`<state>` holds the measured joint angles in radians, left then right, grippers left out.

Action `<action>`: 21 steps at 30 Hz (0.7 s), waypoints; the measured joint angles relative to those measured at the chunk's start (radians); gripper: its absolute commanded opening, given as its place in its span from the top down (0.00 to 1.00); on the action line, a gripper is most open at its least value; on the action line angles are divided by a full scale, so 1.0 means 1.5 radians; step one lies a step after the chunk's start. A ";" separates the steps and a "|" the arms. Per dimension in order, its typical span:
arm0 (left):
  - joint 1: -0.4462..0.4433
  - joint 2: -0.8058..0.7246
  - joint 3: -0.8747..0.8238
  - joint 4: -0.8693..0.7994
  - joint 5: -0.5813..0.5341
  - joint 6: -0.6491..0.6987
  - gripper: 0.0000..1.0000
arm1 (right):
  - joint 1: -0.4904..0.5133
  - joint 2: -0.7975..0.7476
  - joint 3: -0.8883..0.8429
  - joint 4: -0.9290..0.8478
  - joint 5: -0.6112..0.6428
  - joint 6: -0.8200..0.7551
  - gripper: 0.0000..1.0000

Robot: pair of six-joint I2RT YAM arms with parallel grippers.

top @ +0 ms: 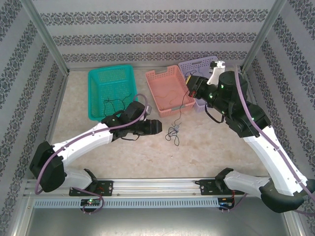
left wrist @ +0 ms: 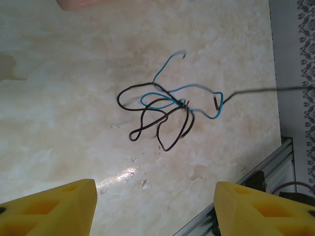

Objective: Untangle the cables

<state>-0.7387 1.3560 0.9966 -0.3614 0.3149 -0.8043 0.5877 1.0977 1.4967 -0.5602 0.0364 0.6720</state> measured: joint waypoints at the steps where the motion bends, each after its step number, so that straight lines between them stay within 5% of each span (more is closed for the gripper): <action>1: 0.000 -0.003 -0.004 0.003 -0.004 -0.006 0.35 | 0.002 0.003 0.000 0.002 -0.001 -0.001 1.00; 21: 0.023 0.010 0.048 -0.020 -0.043 -0.023 0.49 | 0.025 0.057 0.219 0.102 -0.004 -0.109 1.00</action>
<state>-0.7044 1.3705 1.0683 -0.3912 0.2504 -0.8383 0.6247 1.1835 1.8259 -0.4068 0.0307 0.5087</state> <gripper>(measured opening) 0.515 0.062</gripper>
